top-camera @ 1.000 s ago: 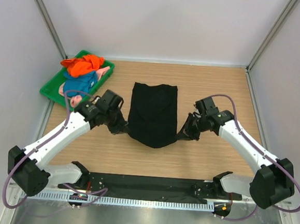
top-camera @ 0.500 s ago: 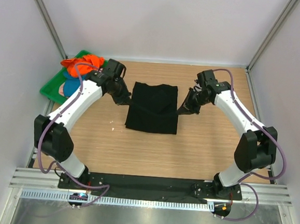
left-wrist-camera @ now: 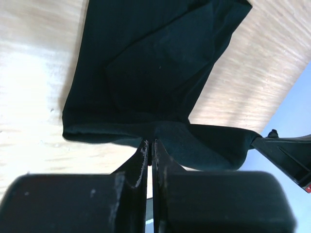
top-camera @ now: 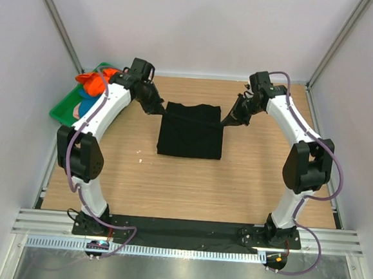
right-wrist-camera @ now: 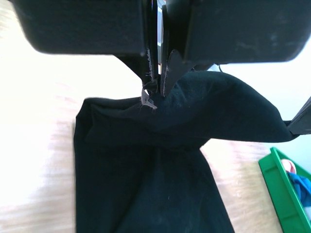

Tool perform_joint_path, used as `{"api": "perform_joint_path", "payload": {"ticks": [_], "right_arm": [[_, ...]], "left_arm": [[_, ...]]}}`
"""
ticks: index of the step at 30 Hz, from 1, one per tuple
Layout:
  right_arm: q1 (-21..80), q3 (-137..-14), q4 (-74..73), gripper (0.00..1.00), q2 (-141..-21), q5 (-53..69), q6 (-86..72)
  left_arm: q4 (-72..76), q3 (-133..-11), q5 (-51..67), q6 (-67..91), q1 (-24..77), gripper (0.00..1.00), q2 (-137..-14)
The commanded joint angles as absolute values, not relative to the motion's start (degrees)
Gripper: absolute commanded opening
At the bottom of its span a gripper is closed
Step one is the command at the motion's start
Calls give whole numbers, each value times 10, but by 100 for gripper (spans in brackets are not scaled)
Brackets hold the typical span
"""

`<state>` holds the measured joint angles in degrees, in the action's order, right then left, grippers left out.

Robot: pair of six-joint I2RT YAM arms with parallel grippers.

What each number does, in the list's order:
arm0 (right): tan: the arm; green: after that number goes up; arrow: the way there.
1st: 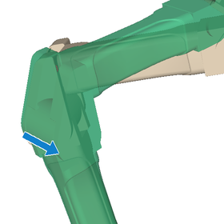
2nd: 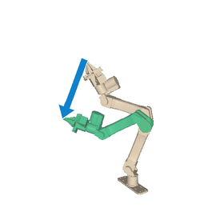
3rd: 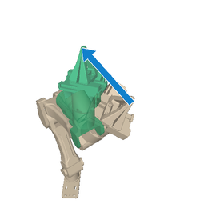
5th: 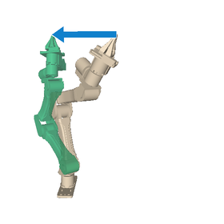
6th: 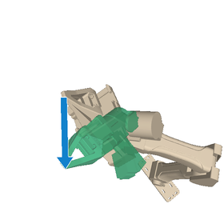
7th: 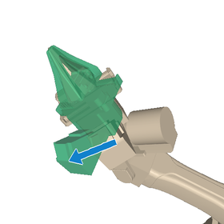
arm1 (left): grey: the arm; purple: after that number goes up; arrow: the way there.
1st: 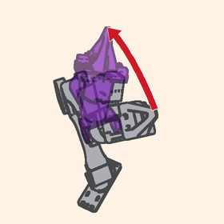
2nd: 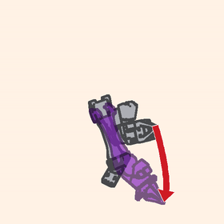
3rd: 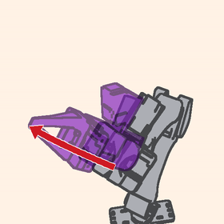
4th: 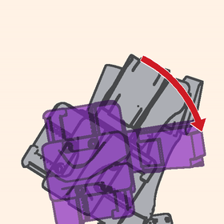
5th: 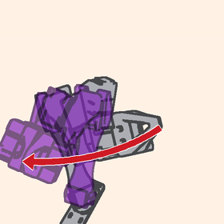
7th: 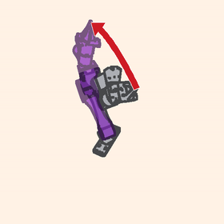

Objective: Fold and stack the t-shirts
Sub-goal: Fold the tshirt

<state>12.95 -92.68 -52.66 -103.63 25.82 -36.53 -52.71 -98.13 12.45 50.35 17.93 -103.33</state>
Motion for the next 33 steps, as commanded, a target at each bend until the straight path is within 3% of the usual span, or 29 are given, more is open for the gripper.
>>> {"api": "perform_joint_path", "payload": {"ticks": [1, 24, 33], "right_arm": [[123, -977, -530, 2, -1065, 279, -358], [97, -1163, -511, 2, -1238, 289, -377], [91, -1183, -458, 5, -1285, 317, -410]], "left_arm": [[-505, -1026, 154, 485, 163, 0, -1055], [-433, -1121, 202, 481, 135, 0, -1199], [-397, -1133, 198, 490, 127, 0, -1230]]}}
